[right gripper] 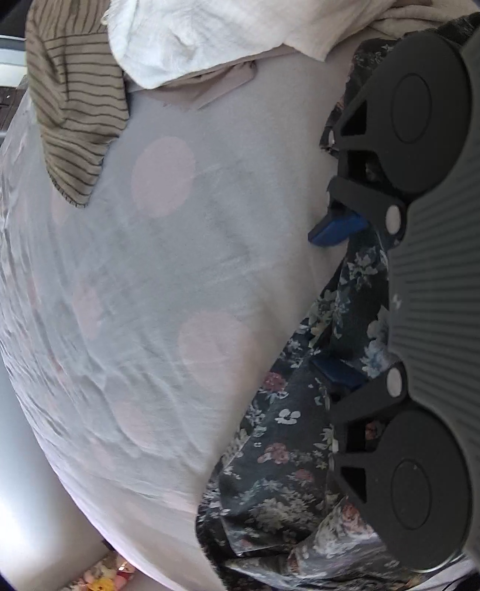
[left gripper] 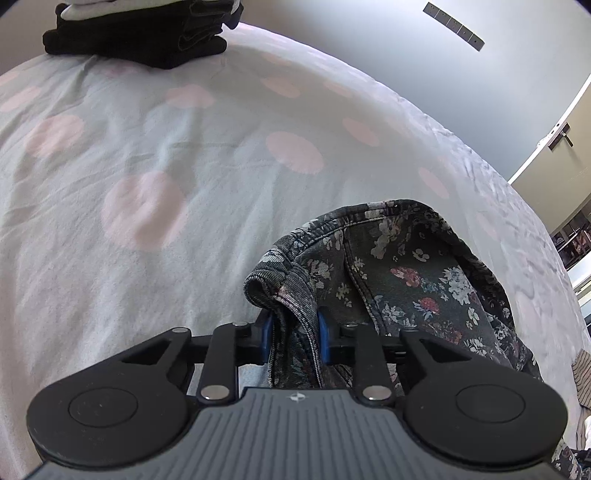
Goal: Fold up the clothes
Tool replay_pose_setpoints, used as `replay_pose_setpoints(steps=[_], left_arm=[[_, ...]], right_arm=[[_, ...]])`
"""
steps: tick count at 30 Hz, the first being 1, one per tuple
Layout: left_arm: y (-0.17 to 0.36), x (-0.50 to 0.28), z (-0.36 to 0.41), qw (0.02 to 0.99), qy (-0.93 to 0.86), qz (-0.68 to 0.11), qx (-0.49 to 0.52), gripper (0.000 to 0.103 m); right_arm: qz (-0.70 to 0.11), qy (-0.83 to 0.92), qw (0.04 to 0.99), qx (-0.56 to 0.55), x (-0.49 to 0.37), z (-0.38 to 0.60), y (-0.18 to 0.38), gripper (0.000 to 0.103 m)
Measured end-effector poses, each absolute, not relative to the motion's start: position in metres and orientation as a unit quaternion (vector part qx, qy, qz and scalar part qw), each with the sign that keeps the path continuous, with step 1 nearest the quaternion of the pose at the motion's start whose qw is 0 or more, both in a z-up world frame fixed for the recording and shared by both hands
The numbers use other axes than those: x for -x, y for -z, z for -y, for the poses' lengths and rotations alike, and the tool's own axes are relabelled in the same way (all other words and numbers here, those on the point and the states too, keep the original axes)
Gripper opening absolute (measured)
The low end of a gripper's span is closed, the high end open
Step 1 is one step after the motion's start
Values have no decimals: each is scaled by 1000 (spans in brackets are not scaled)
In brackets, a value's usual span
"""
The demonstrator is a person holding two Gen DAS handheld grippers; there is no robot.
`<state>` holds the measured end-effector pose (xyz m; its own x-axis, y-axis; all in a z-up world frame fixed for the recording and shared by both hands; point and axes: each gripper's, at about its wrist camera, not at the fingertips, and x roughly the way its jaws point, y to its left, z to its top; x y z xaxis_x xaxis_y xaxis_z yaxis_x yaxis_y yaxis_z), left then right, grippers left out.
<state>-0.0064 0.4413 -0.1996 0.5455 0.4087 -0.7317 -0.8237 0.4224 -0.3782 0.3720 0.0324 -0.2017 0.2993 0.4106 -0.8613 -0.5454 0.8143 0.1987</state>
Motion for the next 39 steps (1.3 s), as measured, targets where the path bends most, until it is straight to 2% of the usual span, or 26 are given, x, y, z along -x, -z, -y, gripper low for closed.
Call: replay_pose_setpoints(steps=[1,2,4,8,14,22,25,27,29,30,31,32,37,38,39], left_arm=[[197,8,-441,797,-388,-274,373,27],[193,10,-441,800,-389,-268,371,27],[179,13,-439,810,-392,-258,353,26],[145,23,-447,826,-393,-258,310,25],[102,41,-503,829,-408,-299,237,25],[97,51,-598,789,-454,-376,173,24],[117,45,-617,777,-450,-405,174,24],[129,39,-616,779,-444,-415,155,24],[138,36,-616,781,-439,-421,144,25],[141,36,-616,782,-437,-422,142,25],[144,36,-619,782,-435,-422,144,25],[146,38,-621,782,-433,-423,146,25],[144,41,-622,781,-434,-420,155,25],[141,42,-620,782,-436,-419,153,25],[136,42,-617,783,-437,-418,148,25]], right_arm=[[-506,-305,804,73,-370,-36,201,25],[-500,-313,804,79,-367,-39,200,9],[-487,-309,813,85,-364,-44,190,3],[-440,-313,837,87,-362,-49,148,2],[-381,-325,856,130,-374,-88,103,1],[-361,-340,855,150,-405,-184,112,0],[-330,-321,869,182,-413,-216,119,0],[-360,-331,859,153,-427,-220,123,1],[-381,-340,849,135,-431,-215,123,9],[-393,-344,843,130,-431,-211,124,20],[-414,-348,832,121,-430,-205,127,44],[-435,-351,822,114,-428,-200,130,50],[-483,-330,800,137,-409,-194,160,55],[-486,-323,798,147,-405,-195,167,54],[-486,-310,800,166,-402,-196,172,48]])
